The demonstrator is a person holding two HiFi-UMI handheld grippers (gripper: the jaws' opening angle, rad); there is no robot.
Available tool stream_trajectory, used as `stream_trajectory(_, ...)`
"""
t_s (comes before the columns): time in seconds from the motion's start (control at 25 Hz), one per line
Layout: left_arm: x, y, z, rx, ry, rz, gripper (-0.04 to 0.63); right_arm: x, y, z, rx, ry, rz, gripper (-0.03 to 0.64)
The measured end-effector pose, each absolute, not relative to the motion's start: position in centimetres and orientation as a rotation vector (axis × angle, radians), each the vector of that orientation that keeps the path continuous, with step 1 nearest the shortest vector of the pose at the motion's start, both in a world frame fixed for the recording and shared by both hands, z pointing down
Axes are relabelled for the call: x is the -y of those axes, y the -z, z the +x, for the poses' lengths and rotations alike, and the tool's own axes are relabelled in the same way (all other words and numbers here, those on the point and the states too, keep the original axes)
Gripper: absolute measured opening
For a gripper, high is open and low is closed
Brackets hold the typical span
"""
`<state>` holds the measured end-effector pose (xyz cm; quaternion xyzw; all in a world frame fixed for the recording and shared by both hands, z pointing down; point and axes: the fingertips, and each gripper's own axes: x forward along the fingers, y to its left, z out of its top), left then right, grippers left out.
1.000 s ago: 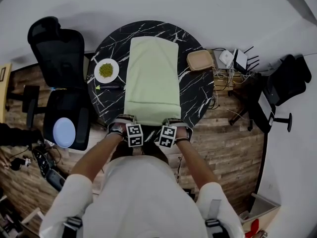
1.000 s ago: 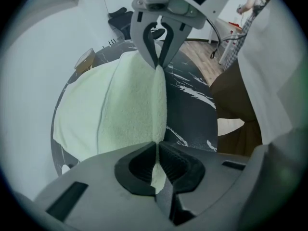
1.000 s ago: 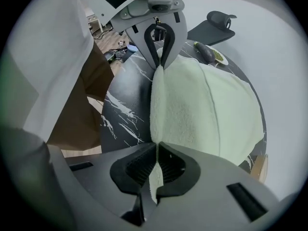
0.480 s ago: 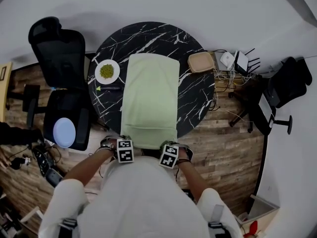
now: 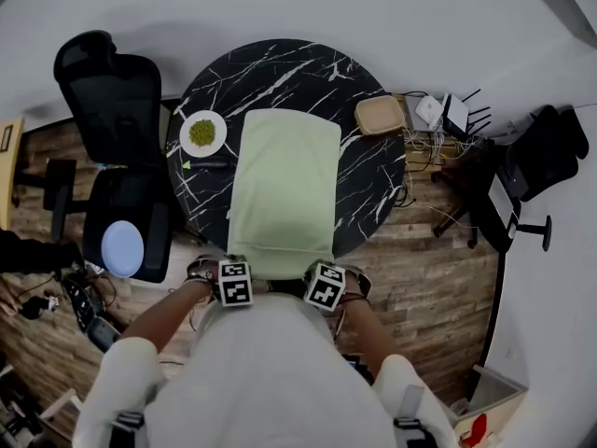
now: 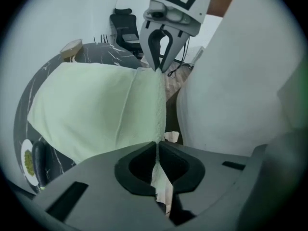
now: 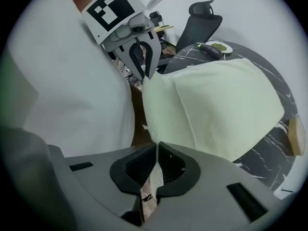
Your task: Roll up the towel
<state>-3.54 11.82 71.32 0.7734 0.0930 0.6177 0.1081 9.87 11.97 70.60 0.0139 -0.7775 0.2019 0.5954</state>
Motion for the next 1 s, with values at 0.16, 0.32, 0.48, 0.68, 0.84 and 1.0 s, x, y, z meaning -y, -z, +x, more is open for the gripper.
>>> stream_trajectory(0.16, -6.6, -69.7, -3.0, -0.111, -1.836, 2.37, 0.014, -7.2, -68.9, 10.3, 1.827, -0.352, 0.135, 0.006)
stream_trajectory(0.32, -1.0, -69.3, -2.8, 0.0, -1.9, 2.443, 0.014, -1.5, -68.9, 10.8, 1.812, -0.192, 0.249, 0.007)
stream_trajectory(0.48, 2.7, -69.8, -2.3, 0.033, -1.984, 2.486, 0.014, 3.0, -69.7, 11.1, 1.771, -0.068, 0.296, 0.007)
stream_trajectory(0.68, 6.6, -71.0, -2.0, 0.224, -2.036, 2.528, 0.014, 7.1, -70.5, 11.5, 1.742, 0.049, 0.396, 0.008)
stream_trajectory(0.84, 8.6, -72.2, -1.9, 0.428, -2.078, 2.542, 0.014, 8.3, -71.7, 11.5, 1.737, 0.091, 0.449, 0.008)
stream_trajectory(1.0, 8.9, -72.7, -2.0, 0.48, -2.083, 2.535, 0.014, 8.6, -72.3, 11.5, 1.733, 0.095, 0.475, 0.008)
